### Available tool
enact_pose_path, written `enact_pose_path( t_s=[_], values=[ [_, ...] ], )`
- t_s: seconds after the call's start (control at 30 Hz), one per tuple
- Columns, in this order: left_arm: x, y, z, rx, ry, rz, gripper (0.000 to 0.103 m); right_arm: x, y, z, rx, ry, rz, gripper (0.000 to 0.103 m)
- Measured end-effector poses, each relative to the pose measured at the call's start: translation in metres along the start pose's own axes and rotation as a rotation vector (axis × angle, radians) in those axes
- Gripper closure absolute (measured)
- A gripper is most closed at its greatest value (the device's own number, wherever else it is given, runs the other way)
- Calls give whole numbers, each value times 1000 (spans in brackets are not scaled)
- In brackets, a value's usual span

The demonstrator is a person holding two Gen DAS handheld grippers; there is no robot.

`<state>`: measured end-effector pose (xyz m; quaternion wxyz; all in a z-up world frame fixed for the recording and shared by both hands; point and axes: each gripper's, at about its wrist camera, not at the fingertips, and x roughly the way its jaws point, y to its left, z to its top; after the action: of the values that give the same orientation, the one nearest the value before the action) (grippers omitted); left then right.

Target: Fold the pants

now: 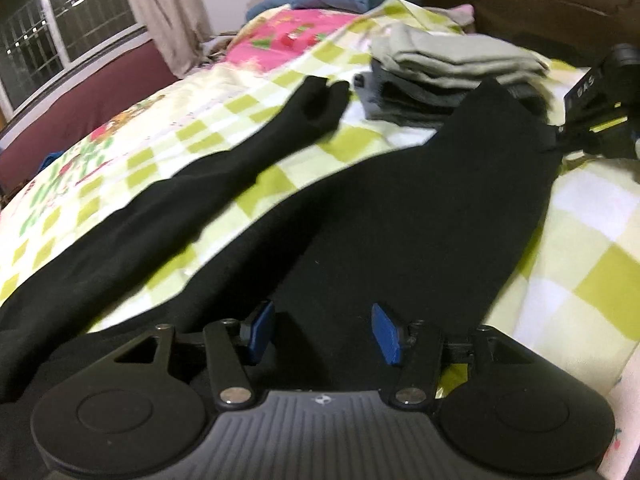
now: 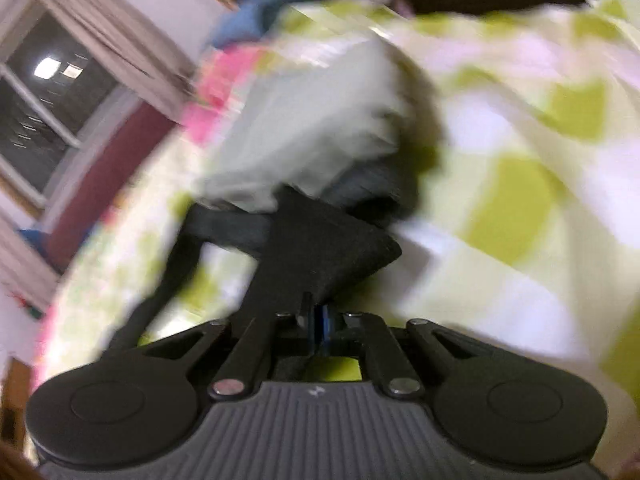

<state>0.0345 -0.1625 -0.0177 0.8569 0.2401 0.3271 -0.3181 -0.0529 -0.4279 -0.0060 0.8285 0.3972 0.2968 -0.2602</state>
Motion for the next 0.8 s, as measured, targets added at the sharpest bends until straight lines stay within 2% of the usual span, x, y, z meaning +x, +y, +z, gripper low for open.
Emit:
enact_pose_path(
  t_s=[0.13,0.33,0.4,0.5,0.6,0.67,0.73,0.8],
  values=[
    [-12,6,-3,10,-19,10,35,-11,17,1,-68,-46,-36,92],
    [-47,53,-13,-71,-86,123,32,-35,69,-13,-348,-175,-98,91],
    [-51,73,-23,-95,-78,168,27,-35,80,-21,-399,-179,-108,88],
    [-43,103,-43,-126,-16,240,27,-28,86,-23,-397,-147,-124,85],
    [-41,132,-60,-189,42,265,27,-32,103,-29,-451,-147,-101,85],
    [-51,146,-67,-210,31,281,27,-43,118,-37,-528,-161,-81,85],
    [-64,162,-72,-212,5,309,27,-46,137,-43,-592,-162,-55,77],
    [-73,181,-75,-219,-11,339,27,-42,158,-47,-655,-146,-12,73]
  ],
)
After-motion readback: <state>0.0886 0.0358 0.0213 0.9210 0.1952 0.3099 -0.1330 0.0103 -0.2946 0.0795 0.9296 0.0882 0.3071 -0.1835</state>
